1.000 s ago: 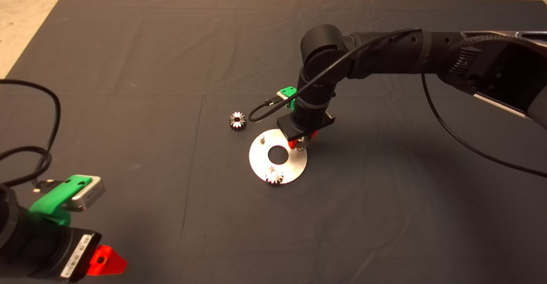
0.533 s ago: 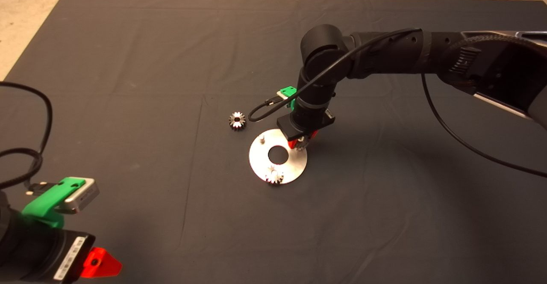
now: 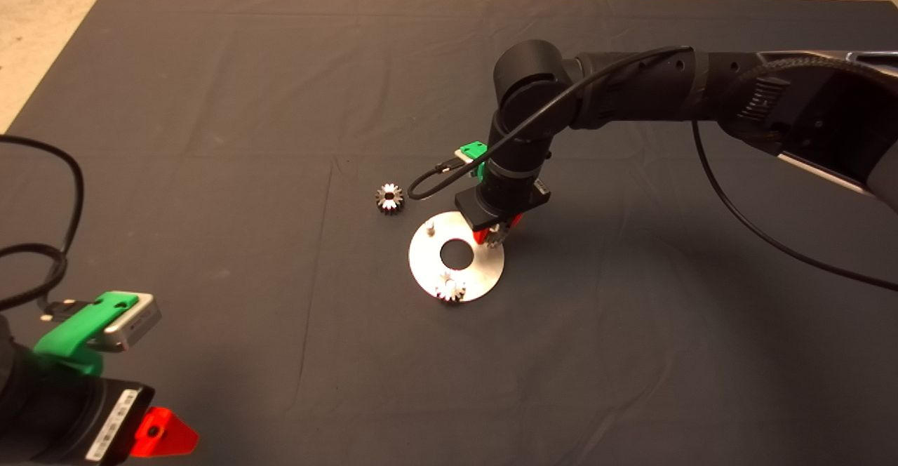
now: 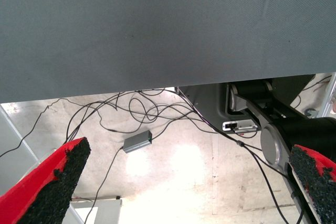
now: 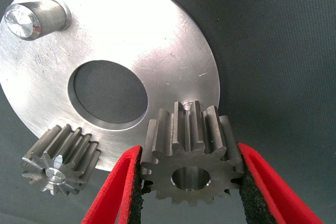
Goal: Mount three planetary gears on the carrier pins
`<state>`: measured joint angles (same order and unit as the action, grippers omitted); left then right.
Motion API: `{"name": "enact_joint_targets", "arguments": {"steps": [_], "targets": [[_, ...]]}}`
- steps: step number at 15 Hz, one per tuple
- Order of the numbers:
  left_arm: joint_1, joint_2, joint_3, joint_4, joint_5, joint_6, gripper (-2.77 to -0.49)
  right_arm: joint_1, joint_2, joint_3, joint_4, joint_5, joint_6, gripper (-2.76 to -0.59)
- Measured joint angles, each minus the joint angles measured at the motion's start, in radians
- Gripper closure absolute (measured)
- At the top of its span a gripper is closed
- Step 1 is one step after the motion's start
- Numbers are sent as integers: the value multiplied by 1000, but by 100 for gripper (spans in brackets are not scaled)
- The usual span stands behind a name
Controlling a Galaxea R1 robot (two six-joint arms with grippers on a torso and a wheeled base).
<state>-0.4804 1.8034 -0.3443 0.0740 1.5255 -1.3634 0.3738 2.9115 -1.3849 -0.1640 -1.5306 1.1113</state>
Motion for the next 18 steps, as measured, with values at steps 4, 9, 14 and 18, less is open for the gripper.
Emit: {"name": "enact_joint_targets", "arguments": {"steps": [4,9,14,18], "targets": [[0,0,0,0,0,0,-277,0,0,0,0,0,0,-107],[0,0,0,-1,0,1,-277,0,0,0,-1,0,0,-107],[0,0,0,-3,0,4,-277,0,-3,0,-2,0,0,-107],[0,-4,0,-3,0,8,-277,0,-3,0,-3,0,0,-107]]}}
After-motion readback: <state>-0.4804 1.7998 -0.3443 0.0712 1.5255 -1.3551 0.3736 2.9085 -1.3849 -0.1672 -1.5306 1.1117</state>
